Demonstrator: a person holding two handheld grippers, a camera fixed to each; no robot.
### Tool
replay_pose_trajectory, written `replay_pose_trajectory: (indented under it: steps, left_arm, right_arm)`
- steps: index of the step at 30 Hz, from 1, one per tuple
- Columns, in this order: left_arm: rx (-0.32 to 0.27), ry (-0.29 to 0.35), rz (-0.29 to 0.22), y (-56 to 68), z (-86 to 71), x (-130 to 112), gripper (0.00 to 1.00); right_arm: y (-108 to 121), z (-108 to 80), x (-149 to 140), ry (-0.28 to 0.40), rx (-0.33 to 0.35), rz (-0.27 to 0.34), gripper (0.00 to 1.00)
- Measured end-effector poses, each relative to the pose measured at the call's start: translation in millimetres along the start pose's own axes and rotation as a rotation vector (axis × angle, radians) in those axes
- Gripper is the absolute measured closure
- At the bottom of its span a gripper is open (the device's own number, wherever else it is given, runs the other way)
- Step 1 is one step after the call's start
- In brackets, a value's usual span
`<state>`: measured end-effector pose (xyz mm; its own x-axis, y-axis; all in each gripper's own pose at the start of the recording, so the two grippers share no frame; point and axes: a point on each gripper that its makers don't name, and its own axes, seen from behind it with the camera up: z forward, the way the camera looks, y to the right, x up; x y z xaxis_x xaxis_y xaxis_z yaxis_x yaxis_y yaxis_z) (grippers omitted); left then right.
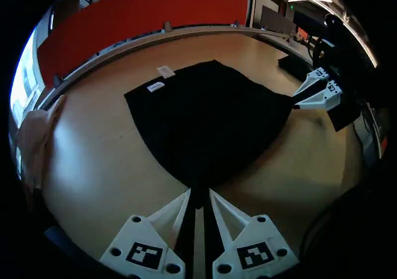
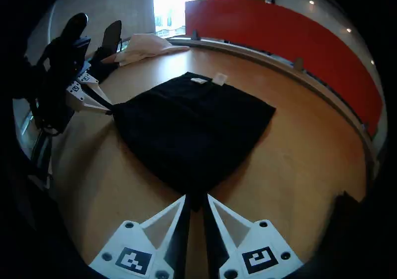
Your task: Fold towel
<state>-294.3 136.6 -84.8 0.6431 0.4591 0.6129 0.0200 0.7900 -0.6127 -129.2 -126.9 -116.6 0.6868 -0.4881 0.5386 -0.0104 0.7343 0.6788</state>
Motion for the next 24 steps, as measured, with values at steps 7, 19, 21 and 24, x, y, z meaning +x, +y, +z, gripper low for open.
replay_pose_trajectory:
  steps: [7,19,21,24]
  left_arm:
    - [-0.009,0.009,-0.010,5.6,-16.7,8.4,0.90]
    - [-0.021,0.016,-0.022,14.0,-48.7,20.4,0.90]
    - [-0.022,0.017,-0.026,15.3,-54.4,22.4,0.90]
    - [-0.027,0.020,-0.036,17.6,-63.2,25.8,0.90]
  right_arm:
    - [-1.0,-16.1,15.2,0.021,-0.002,-0.013,0.84]
    - [-10.1,-46.6,35.1,0.044,0.007,-0.041,0.84]
    - [-12.0,-51.9,38.4,0.049,0.007,-0.042,0.84]
    - [-14.3,-60.1,43.1,0.057,0.006,-0.042,0.84]
